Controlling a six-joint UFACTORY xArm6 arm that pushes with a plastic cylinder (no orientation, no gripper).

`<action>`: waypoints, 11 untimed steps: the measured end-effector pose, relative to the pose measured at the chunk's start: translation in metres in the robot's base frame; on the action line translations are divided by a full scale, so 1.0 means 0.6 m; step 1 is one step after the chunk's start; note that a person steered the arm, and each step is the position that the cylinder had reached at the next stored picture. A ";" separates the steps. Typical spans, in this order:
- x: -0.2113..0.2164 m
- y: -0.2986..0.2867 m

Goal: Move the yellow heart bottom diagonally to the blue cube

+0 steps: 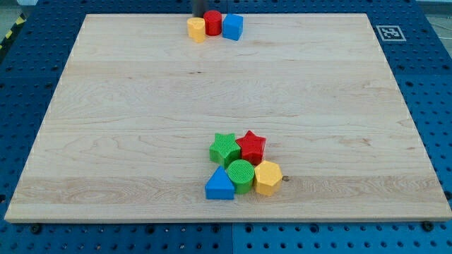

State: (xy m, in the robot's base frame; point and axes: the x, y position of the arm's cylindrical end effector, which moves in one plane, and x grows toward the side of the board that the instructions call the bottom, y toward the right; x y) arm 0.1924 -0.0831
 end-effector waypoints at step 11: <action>0.253 0.230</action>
